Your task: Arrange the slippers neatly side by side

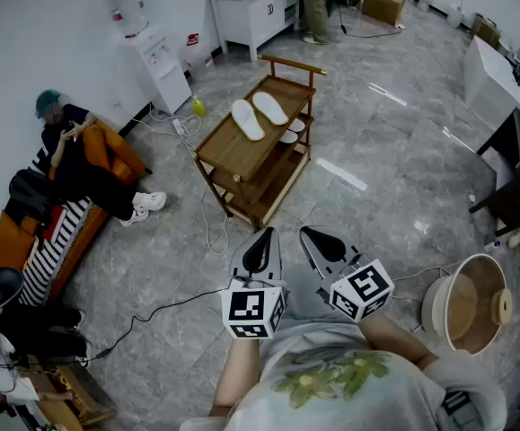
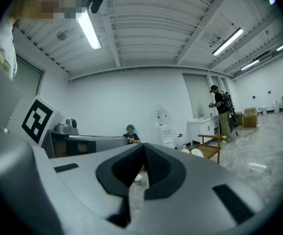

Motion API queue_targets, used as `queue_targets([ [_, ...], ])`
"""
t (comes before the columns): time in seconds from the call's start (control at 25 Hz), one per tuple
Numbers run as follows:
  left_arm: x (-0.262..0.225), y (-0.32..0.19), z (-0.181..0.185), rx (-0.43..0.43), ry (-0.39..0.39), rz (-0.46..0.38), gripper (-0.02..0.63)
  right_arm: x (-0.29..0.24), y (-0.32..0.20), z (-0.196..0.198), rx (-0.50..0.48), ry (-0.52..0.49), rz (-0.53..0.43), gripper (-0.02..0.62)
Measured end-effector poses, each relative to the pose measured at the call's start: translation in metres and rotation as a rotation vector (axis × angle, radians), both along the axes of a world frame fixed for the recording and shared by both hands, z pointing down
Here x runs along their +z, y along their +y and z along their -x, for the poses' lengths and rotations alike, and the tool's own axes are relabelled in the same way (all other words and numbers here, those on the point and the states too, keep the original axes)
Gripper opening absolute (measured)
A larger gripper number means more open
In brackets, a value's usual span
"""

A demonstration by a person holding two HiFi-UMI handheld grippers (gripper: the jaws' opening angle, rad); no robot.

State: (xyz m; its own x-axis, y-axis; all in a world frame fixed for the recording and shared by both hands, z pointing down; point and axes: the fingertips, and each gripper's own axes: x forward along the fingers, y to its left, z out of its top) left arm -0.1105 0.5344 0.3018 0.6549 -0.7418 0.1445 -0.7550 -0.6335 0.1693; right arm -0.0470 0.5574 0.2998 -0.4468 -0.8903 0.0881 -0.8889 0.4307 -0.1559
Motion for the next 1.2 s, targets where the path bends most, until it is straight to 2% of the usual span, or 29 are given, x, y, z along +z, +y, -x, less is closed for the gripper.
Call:
queue_targets([
  [0.4, 0.018, -0.039, -0.029, 0.037, -0.025, 0.037, 0.015, 0.005, -0.040, -0.023, 0.017, -0.031, -0.005, 0.006],
  [0.72, 0.027, -0.121, -0.047, 0.006, -0.057, 0.056, 0.015, 0.027, -0.126, -0.050, -0.001, -0.030, 0.042, 0.006],
  [0.96, 0.033, -0.183, -0.082, 0.022, -0.067, 0.076, 0.015, 0.030, -0.188, -0.076, -0.044, -0.027, 0.058, 0.006],
  [1.2, 0.040, -0.234, -0.113, -0.003, -0.078, 0.107, 0.015, 0.040, -0.239, -0.106, -0.075, -0.045, 0.097, 0.006],
])
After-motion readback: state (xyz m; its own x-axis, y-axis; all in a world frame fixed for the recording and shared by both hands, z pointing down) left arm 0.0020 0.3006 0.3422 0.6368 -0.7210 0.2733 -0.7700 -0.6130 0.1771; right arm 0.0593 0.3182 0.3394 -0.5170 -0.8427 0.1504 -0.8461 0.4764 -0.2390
